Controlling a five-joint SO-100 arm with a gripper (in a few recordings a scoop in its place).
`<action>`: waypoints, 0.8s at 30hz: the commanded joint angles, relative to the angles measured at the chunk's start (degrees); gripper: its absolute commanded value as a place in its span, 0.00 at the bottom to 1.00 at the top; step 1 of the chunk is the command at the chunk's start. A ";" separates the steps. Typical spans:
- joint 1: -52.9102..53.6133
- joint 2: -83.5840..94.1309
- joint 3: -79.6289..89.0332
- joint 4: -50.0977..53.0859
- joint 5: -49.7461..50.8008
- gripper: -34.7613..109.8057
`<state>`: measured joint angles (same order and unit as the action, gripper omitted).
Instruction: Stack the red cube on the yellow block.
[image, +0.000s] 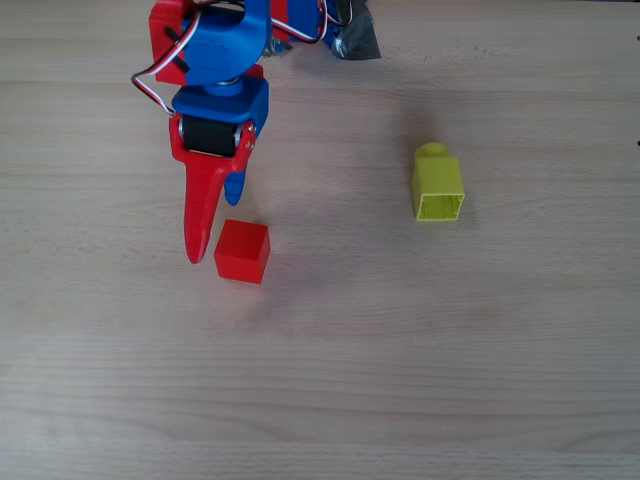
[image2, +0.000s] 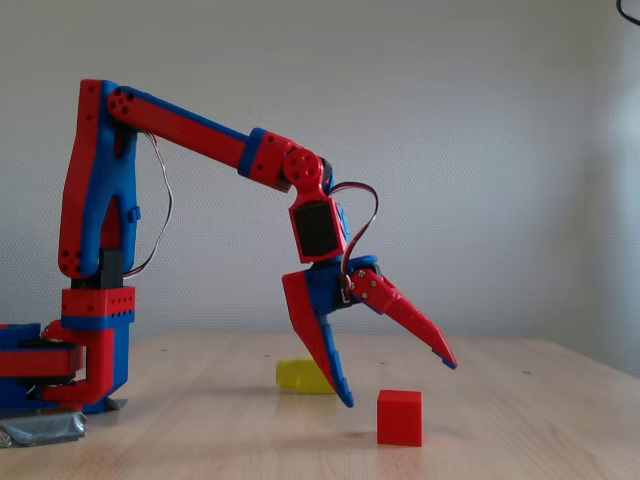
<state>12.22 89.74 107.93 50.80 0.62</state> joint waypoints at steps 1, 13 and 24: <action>-0.88 6.86 -1.32 0.62 -0.26 0.53; -2.72 3.34 -2.11 -0.53 -0.44 0.53; -2.64 -3.25 -6.77 -0.62 0.00 0.53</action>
<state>9.58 84.20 105.73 50.71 0.62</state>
